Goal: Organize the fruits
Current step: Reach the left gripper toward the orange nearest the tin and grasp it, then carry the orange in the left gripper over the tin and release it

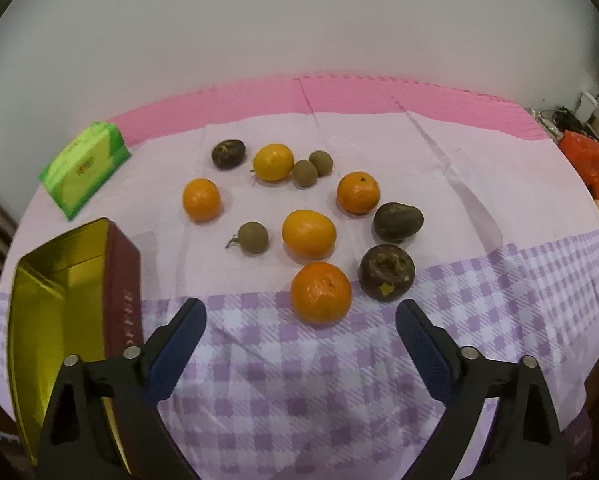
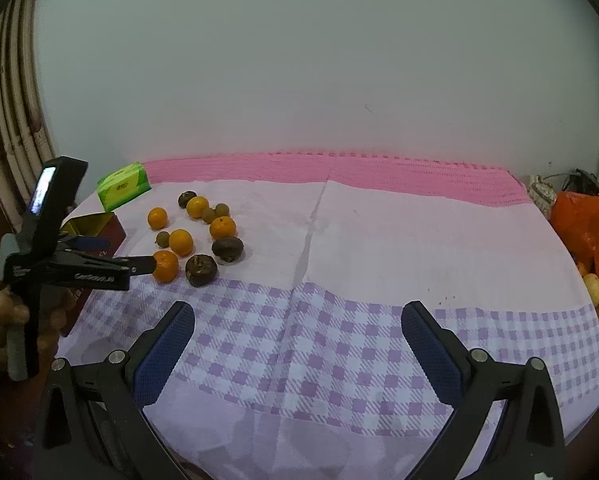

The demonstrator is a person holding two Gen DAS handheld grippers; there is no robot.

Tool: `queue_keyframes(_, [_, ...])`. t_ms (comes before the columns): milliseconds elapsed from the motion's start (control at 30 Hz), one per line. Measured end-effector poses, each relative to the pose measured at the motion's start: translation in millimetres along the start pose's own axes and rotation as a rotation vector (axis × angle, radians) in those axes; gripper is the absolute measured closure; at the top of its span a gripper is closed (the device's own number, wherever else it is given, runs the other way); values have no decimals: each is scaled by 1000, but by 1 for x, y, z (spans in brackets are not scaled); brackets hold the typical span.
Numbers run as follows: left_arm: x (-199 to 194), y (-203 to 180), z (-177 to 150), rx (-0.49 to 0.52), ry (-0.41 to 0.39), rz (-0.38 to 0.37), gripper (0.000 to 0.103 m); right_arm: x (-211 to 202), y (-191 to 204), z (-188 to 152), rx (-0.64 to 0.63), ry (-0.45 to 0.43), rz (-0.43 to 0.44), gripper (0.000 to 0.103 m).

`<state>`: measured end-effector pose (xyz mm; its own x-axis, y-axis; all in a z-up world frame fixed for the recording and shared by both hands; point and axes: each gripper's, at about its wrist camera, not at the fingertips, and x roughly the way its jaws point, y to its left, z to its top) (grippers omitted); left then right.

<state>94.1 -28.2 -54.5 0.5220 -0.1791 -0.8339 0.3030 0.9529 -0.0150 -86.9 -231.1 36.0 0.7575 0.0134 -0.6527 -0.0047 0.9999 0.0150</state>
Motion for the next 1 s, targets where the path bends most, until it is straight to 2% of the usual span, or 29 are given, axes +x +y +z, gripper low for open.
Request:
queue_keyframes(133, [15, 4, 5, -14, 29, -1, 25, 3, -9, 3, 25, 13, 8, 0])
queue_keyframes(300, [30, 8, 8, -34, 55, -14, 25, 4, -9, 2, 44, 22, 11, 0])
queue_keyframes(467, [46, 4, 10, -23, 90, -23, 36, 11, -18, 2, 55, 40, 13, 0])
queue_keyframes(500, [49, 3, 10, -17, 97, -33, 46, 12, -18, 1, 57, 45, 13, 0])
queue_keyframes(533, [54, 2, 10, -14, 111, -45, 63, 13, -20, 1, 60, 48, 13, 0])
queue_keyframes(733, [44, -1, 3, -21, 85, 36, 63, 14, -22, 1, 68, 47, 10, 0])
queue_keyframes(1000, [-12, 13, -6, -122, 10, 96, 63, 17, -17, -3, 56, 58, 10, 0])
